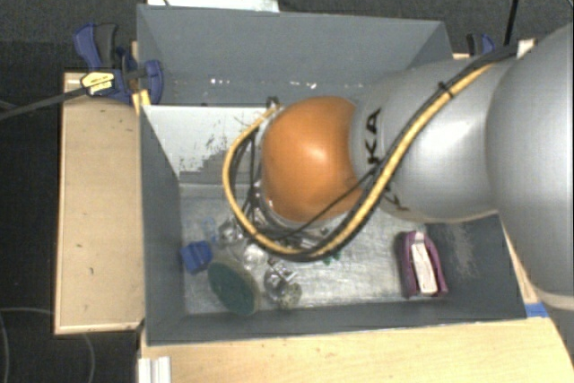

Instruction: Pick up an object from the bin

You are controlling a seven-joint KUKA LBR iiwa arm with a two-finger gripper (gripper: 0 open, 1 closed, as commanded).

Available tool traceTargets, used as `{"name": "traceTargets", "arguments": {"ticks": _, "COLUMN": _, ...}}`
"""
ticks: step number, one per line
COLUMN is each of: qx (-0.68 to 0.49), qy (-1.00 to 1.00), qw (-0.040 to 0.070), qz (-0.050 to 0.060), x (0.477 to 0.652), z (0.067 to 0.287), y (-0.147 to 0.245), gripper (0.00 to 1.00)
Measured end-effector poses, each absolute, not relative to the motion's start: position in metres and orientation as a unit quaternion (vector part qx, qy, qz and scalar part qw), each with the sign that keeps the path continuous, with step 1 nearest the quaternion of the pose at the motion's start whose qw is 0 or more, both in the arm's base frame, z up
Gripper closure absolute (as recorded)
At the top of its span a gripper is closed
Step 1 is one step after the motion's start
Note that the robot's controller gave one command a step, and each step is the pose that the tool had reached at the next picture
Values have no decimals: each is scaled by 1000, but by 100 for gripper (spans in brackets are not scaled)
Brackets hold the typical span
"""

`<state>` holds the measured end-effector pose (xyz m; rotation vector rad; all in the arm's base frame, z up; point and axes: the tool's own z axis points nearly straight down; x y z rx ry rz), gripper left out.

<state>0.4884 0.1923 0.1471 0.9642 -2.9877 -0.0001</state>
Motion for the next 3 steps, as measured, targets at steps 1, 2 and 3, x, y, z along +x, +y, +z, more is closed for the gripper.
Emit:
{"name": "traceTargets", "arguments": {"ticks": 1, "qx": 417, "qy": -909, "qw": -12, "qz": 1, "x": 505, "z": 95, "y": 232, "gripper": 0}}
{"name": "traceTargets", "arguments": {"ticks": 2, "qx": 416, "qy": -909, "qw": -16, "qz": -1, "x": 506, "z": 98, "y": 234, "gripper": 100}}
{"name": "traceTargets", "arguments": {"ticks": 3, "qx": 423, "qy": -906, "qw": -13, "qz": 0, "x": 505, "z": 100, "y": 231, "gripper": 100}}
